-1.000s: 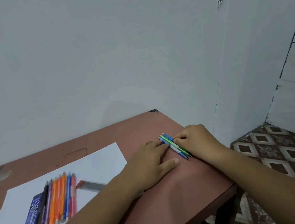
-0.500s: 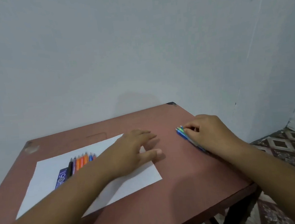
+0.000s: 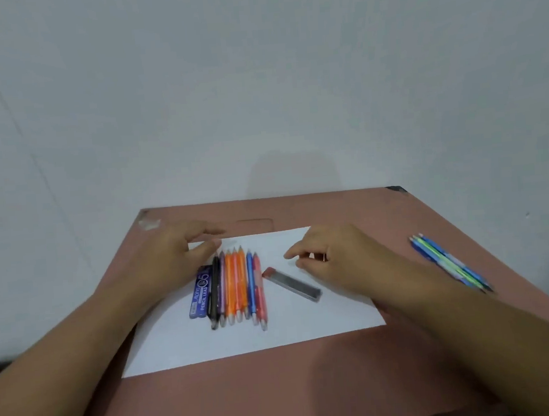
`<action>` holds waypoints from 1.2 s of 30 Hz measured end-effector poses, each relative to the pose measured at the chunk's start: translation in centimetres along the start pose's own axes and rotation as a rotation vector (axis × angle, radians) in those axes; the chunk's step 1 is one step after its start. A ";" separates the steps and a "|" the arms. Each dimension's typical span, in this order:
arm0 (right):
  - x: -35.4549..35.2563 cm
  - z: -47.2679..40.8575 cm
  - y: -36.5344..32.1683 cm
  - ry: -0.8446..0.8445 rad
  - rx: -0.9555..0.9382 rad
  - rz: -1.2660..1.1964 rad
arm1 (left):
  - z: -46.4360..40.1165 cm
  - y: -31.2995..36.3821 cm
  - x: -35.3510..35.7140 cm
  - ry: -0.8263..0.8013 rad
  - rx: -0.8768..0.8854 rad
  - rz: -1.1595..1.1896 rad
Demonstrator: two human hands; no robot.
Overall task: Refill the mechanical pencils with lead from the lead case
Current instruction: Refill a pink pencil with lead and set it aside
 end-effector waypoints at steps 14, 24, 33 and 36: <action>1.9 -2.8 -3.5 0.037 -0.646 0.147 | -0.6 -3.3 0.1 -0.035 -0.100 0.149; 1.2 -2.5 -2.9 0.091 -0.564 0.062 | -0.1 -2.6 0.1 -0.023 -0.057 0.130; -0.9 -4.2 -3.0 0.280 0.226 -0.833 | -0.2 1.1 1.1 -0.002 0.093 0.245; -1.5 -5.4 -3.0 0.314 0.340 -1.029 | -1.6 3.2 1.2 -0.048 0.051 0.353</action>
Point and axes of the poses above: each hand's wrist, its own z-axis away from the middle knuckle, its own x-axis out of the palm, y = z × x, the point moved 2 cm from there along -z, towards the middle knuckle, and after that the axes turned 9 degrees about z, right-handed, at the moved point
